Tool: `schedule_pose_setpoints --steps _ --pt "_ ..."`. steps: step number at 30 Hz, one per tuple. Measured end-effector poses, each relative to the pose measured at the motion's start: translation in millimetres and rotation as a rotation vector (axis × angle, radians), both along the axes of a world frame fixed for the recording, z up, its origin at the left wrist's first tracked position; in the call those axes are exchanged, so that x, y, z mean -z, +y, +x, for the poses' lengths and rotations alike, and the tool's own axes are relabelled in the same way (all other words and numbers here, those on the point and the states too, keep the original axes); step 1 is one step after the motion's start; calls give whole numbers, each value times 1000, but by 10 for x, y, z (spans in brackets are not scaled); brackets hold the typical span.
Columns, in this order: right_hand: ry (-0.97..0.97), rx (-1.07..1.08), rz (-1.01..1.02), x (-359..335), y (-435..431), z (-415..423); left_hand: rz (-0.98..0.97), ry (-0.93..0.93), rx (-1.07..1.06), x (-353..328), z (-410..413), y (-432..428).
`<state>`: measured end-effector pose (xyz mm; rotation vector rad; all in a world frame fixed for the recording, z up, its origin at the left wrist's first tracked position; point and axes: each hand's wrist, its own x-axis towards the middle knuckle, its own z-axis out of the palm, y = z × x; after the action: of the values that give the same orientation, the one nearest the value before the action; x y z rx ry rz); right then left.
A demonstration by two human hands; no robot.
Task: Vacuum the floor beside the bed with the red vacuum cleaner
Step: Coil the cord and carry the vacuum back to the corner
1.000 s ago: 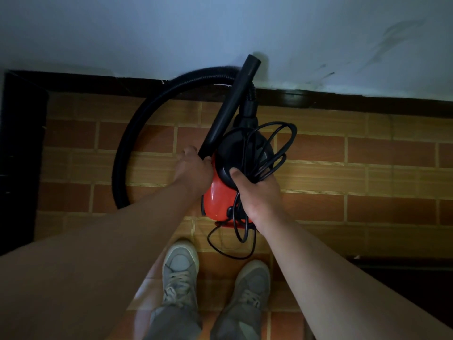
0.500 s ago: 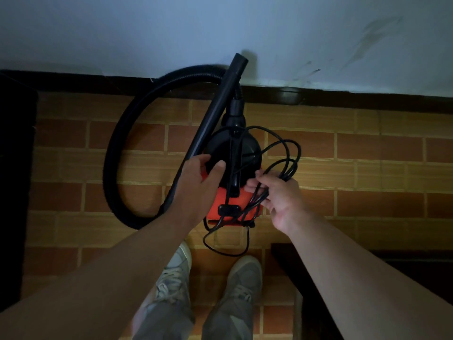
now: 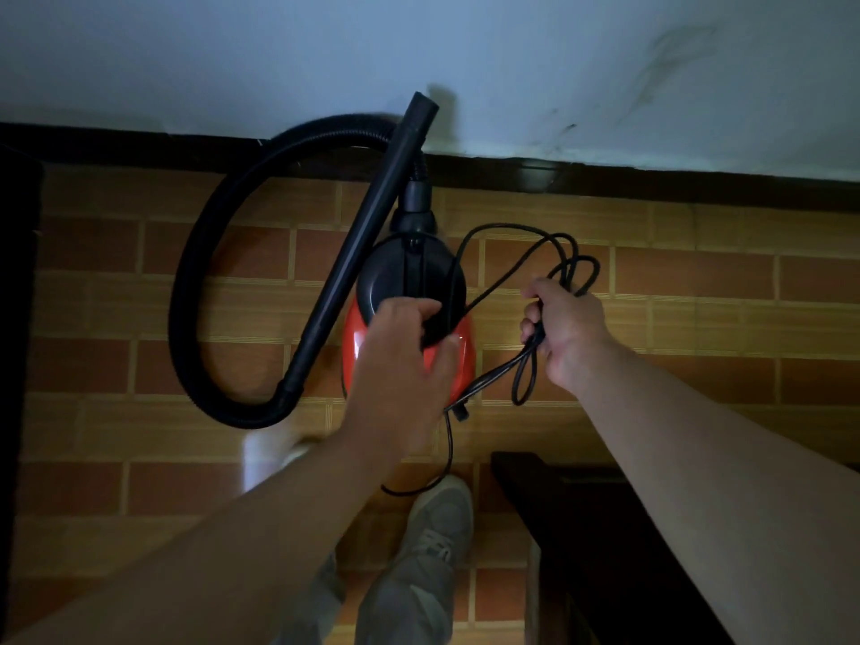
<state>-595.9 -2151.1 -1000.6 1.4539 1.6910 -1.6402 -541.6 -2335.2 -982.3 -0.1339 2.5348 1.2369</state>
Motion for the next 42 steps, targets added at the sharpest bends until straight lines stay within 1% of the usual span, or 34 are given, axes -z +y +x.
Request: schedule_pose_setpoints --steps 3,7,10,13,15,19,22,26,29,33,38,42 --pt "17 -91 90 81 43 -129 -31 -34 226 30 145 248" --pt "21 -263 176 156 73 -362 23 -129 309 224 207 542" --pt "9 -377 145 184 62 -545 39 -173 376 354 157 713" --pt "-41 -429 70 176 44 -653 -17 -169 492 454 21 831" --pt "-55 -452 26 157 33 -677 -42 -206 532 465 -84 871" --pt "-100 -492 39 136 33 -651 -78 -264 602 474 -228 883" --pt "-129 -518 53 147 61 -627 -91 -300 609 492 -274 872" --pt "-115 -564 82 148 74 -593 -91 -292 595 453 -302 842" --pt "-92 -628 152 89 74 -523 -112 -306 588 397 -303 777" --pt "-31 -717 192 -40 55 -380 -93 -330 536 255 -311 655" --pt "40 -880 365 -532 -23 -91 -70 -301 482 -312 -281 438" --pt "37 -922 388 -1326 -133 262 -129 -318 449 -1082 -141 174"
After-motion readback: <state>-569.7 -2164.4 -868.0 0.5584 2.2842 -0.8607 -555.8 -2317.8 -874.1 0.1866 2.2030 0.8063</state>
